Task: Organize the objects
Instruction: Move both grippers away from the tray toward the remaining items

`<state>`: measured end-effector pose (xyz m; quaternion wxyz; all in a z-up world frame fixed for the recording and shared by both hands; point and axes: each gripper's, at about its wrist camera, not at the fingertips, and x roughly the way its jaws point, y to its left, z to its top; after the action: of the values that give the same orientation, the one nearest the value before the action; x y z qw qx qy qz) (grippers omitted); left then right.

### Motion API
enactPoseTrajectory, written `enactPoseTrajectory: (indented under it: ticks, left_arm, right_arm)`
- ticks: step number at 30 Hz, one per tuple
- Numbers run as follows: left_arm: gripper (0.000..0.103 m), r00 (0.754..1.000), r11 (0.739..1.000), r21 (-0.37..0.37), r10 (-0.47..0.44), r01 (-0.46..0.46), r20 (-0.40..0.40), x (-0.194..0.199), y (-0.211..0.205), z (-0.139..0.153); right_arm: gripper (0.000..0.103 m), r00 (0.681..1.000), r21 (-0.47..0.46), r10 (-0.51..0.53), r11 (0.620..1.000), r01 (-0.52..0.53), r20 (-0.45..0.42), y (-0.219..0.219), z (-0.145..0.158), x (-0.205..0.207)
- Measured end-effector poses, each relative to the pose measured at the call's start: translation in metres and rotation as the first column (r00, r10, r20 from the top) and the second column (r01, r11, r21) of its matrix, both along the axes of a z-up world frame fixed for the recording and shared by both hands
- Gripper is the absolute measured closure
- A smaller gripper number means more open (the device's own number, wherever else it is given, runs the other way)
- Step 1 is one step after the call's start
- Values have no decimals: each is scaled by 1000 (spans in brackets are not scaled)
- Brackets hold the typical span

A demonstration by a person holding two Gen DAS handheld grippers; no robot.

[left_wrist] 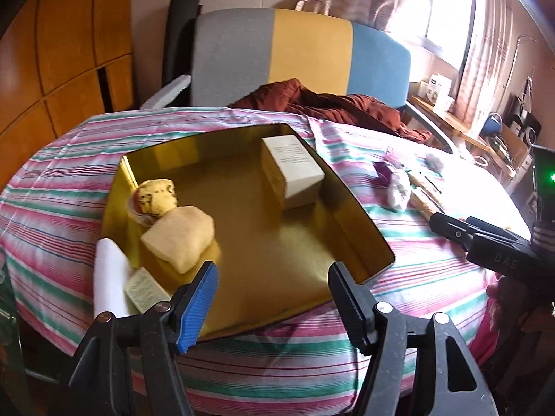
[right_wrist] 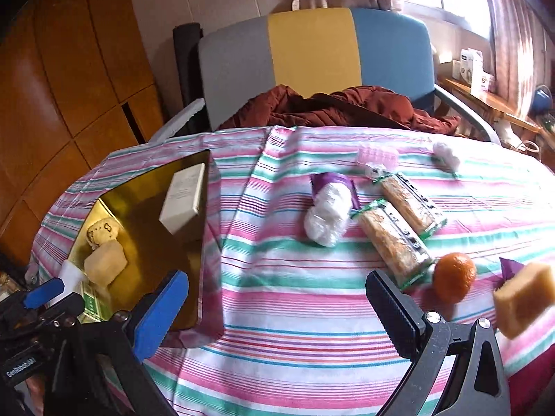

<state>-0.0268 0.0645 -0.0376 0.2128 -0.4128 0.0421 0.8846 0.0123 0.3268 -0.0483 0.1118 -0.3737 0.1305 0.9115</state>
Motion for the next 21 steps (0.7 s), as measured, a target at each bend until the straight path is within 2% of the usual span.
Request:
enactPoseTrajectory:
  ticks: [8,13,21]
  left_arm:
    - [36,997,998,22,-56,55,49,-3,23,0]
    - [36,994,996,-3,-93,93,56,-3,43,-1]
    - [36,980,982,15,-190,189,61,-18,91,16]
  right_arm:
    - [0,995,-24,-88,996,89,43,46,-8,22]
    - [0,988,-19,-148,989,149,52,73,-6,38]
    - [0,974,-17,-215,976,216,66,112,6,46]
